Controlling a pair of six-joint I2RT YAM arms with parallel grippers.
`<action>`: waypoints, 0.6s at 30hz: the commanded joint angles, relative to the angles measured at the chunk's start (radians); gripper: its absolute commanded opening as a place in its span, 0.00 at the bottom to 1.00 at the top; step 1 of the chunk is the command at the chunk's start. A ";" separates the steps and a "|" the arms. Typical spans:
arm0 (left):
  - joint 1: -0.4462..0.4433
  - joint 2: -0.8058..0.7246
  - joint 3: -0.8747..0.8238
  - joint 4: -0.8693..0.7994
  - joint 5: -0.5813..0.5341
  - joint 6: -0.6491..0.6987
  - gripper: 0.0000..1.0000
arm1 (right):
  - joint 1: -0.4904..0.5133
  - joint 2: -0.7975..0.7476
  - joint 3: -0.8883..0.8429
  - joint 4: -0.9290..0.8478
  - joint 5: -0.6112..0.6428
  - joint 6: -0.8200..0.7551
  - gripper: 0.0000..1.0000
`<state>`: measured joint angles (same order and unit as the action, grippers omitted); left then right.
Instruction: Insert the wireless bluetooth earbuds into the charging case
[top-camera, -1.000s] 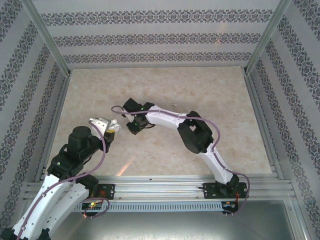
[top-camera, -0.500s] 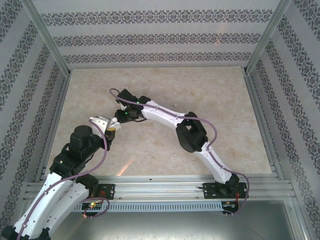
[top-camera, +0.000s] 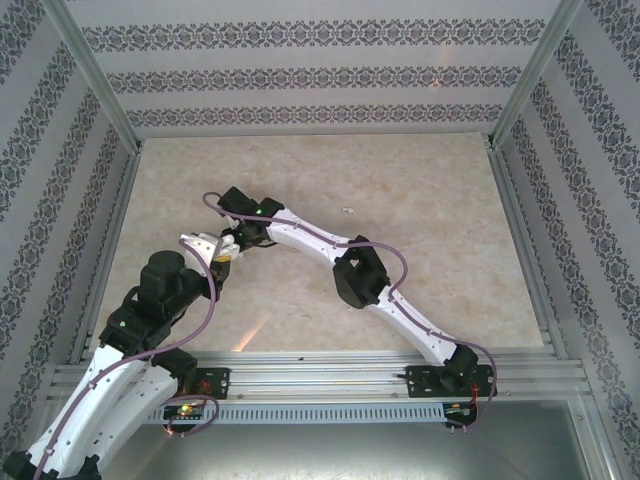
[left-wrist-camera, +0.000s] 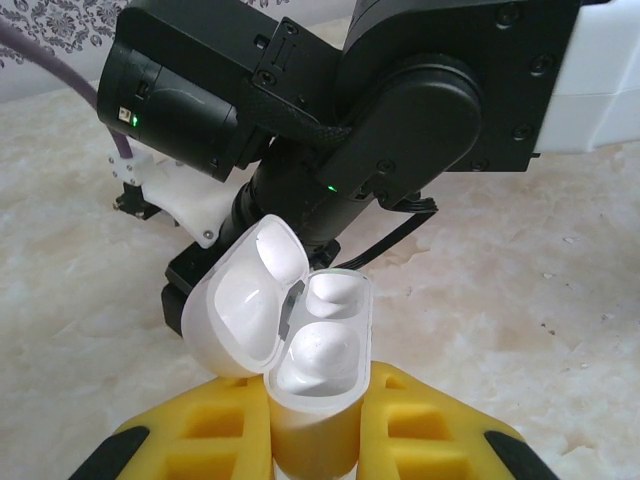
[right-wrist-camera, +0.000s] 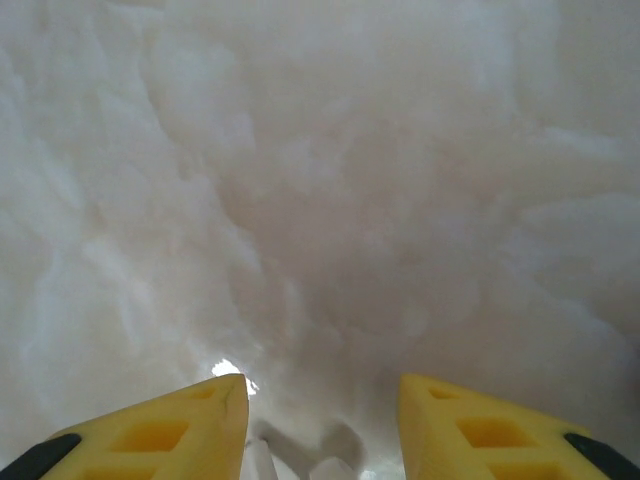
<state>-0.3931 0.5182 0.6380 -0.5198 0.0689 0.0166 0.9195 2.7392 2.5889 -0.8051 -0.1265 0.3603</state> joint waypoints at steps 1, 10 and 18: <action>-0.007 0.000 -0.004 0.029 -0.018 0.023 0.00 | 0.039 -0.016 -0.033 -0.080 0.077 -0.119 0.42; -0.006 0.000 0.002 0.025 -0.008 0.002 0.00 | 0.064 -0.074 -0.157 -0.117 0.145 -0.219 0.32; -0.007 0.002 0.012 0.028 -0.009 -0.013 0.00 | 0.059 -0.238 -0.450 -0.041 0.184 -0.235 0.25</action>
<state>-0.3931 0.5220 0.6376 -0.5198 0.0669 0.0181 0.9798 2.5423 2.2482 -0.7959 0.0040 0.1524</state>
